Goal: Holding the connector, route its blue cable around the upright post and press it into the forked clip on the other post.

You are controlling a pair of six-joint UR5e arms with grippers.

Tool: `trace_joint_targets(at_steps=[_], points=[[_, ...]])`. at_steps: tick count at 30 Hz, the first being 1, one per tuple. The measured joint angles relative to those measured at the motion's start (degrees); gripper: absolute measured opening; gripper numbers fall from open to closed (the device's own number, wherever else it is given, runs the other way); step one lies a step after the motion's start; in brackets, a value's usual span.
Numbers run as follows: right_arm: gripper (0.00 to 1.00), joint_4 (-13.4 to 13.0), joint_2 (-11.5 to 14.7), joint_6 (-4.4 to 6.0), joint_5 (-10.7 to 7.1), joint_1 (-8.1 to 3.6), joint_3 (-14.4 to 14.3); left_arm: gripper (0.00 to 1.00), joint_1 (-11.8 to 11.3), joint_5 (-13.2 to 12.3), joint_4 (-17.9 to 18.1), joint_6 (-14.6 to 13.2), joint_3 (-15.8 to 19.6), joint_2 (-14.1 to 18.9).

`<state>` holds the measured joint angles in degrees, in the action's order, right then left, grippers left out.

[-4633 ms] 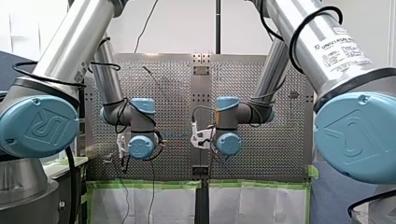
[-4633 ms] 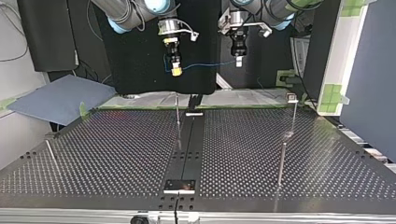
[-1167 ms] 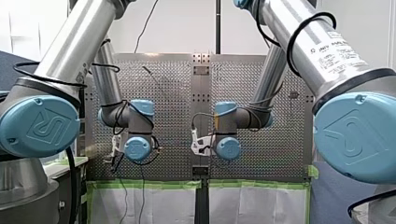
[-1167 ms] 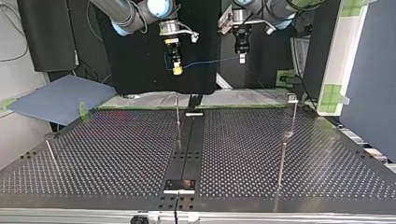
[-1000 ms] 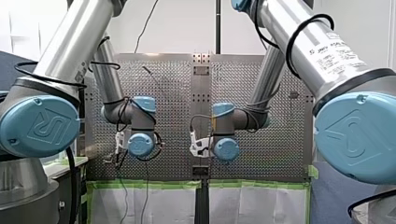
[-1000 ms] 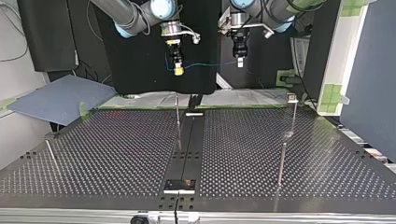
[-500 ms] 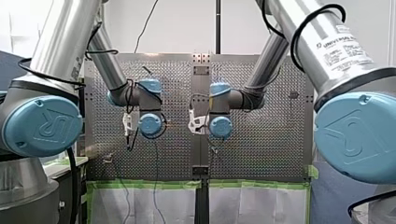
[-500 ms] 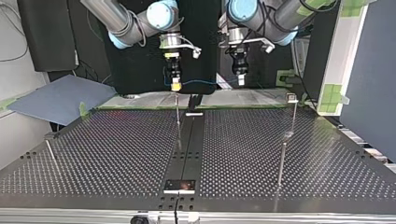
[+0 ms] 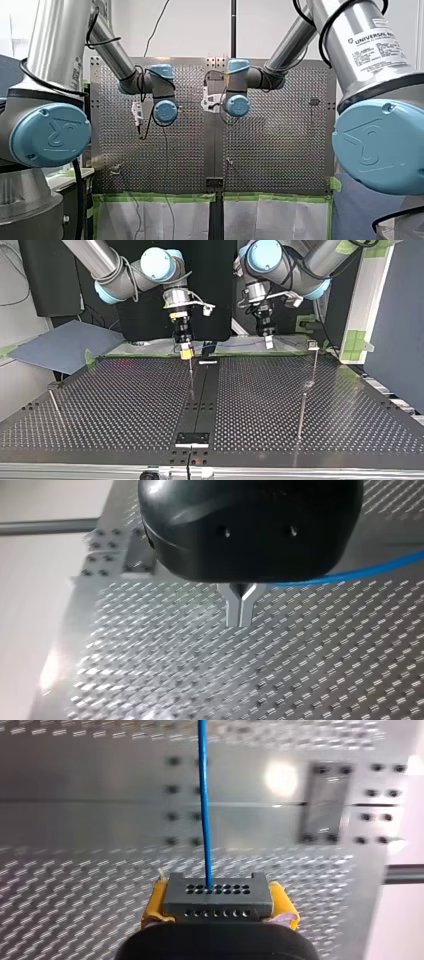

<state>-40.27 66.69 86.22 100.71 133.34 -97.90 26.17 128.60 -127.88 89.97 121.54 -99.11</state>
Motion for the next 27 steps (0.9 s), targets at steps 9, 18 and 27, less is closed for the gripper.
trace_joint_targets(at_steps=[9, 18, 27], points=[[0.00, 4.5, 4.5, 0.44, -4.48, -0.97, 4.5, 0.00, -1.4, 4.1, -4.6, 0.6, -1.7, 4.6], [0.00, 9.4, 5.0, 0.41, -9.38, -1.10, 8.7, 0.00, -3.1, 4.3, -9.6, 1.7, -5.1, 9.6], [0.00, 13.1, 4.7, 0.45, -13.10, -1.06, 11.1, 0.00, -5.6, 3.3, -13.5, 2.7, -9.0, 13.5]])
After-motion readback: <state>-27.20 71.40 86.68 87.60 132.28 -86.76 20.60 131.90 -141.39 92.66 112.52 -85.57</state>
